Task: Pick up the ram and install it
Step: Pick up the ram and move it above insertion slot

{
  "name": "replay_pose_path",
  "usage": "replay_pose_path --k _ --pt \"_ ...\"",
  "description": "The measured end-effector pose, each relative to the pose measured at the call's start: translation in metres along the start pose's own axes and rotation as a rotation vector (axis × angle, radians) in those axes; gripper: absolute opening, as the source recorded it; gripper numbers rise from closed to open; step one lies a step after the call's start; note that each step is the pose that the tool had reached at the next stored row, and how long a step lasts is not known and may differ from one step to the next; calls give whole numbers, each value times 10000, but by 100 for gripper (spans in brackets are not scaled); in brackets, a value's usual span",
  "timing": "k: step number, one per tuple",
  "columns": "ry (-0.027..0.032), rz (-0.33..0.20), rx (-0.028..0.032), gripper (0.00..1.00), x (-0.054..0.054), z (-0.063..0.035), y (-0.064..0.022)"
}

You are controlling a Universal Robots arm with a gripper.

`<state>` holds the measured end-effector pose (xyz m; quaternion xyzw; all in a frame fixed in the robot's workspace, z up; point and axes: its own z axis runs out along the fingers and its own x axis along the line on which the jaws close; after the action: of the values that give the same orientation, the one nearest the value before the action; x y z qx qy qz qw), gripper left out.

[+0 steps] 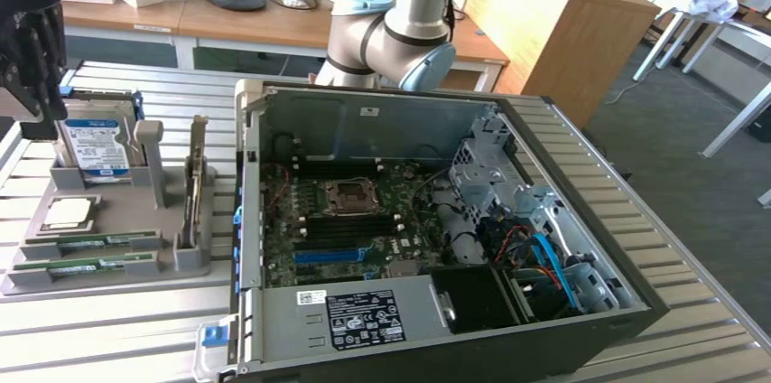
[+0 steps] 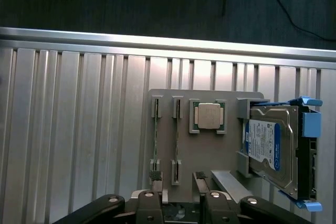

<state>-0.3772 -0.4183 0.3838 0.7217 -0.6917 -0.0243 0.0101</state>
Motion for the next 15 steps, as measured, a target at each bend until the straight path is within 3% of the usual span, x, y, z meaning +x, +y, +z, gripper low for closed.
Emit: replay_pose_path --k 2,13,15 --pt "1 -1 15 36 0 1 -1" --pt "14 -72 268 36 1 37 -2" --pt "16 -92 273 36 1 38 -2"
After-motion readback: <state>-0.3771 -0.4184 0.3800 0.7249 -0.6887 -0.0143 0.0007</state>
